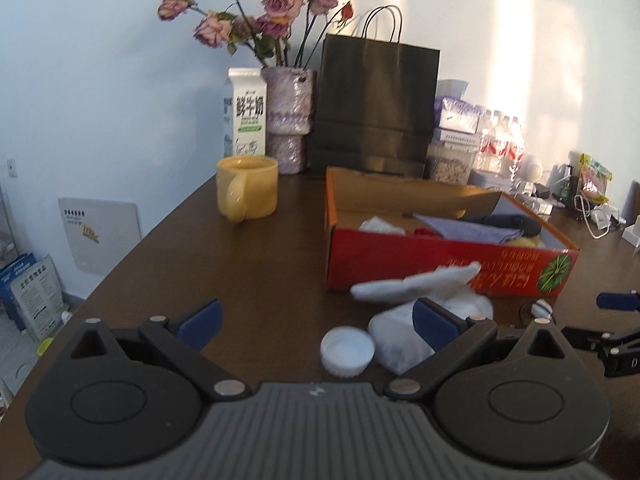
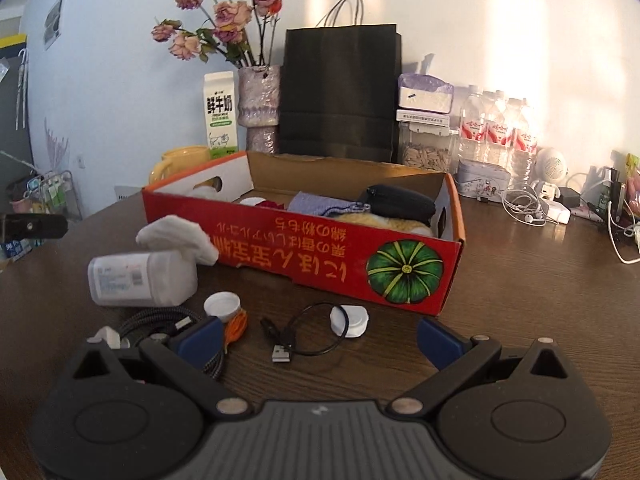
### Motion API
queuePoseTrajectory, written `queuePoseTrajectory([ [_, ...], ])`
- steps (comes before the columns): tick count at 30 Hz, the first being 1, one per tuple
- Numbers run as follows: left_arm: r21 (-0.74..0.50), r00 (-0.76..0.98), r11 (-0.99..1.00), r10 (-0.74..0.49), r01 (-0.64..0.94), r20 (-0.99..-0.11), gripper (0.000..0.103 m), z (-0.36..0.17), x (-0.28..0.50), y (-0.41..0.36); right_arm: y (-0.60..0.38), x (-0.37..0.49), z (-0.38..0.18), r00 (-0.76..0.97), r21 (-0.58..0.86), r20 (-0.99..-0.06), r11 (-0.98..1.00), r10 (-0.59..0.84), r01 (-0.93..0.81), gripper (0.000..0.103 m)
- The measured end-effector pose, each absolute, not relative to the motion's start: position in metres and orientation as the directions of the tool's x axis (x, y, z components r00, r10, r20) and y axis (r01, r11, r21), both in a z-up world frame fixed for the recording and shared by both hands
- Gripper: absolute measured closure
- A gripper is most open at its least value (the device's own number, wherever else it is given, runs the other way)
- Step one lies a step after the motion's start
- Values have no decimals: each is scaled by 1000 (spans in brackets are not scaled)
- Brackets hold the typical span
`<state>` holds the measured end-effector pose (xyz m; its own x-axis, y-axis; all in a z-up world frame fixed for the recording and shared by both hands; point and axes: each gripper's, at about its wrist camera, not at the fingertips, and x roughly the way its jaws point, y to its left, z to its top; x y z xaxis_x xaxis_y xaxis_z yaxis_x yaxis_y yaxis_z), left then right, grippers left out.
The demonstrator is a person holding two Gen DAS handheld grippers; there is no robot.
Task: Organize objects
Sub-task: 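Grasp the black cable with the right tool while the left tool grasps another white cap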
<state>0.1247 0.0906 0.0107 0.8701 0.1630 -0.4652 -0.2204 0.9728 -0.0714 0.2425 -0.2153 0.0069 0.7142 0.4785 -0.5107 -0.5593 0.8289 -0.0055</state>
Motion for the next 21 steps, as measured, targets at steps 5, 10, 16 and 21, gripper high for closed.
queuePoseTrajectory([
  [5,-82,858,967,173,-241,-484,0,3,118,97,-204,246,5,706,-45,-523,811,478,-583,21],
  [10,-87,852,962,183,-257,-491,0,0,114,101,-191,253,1,659,-55,-559,770,503,-635,66],
  [16,-94,847,959,189,-269,-497,0,-3,113,105,-179,269,-11,601,-32,-622,751,502,-660,75],
  [21,-94,843,958,190,-273,-503,0,-5,116,105,-186,273,-15,586,25,-607,750,536,-661,86],
])
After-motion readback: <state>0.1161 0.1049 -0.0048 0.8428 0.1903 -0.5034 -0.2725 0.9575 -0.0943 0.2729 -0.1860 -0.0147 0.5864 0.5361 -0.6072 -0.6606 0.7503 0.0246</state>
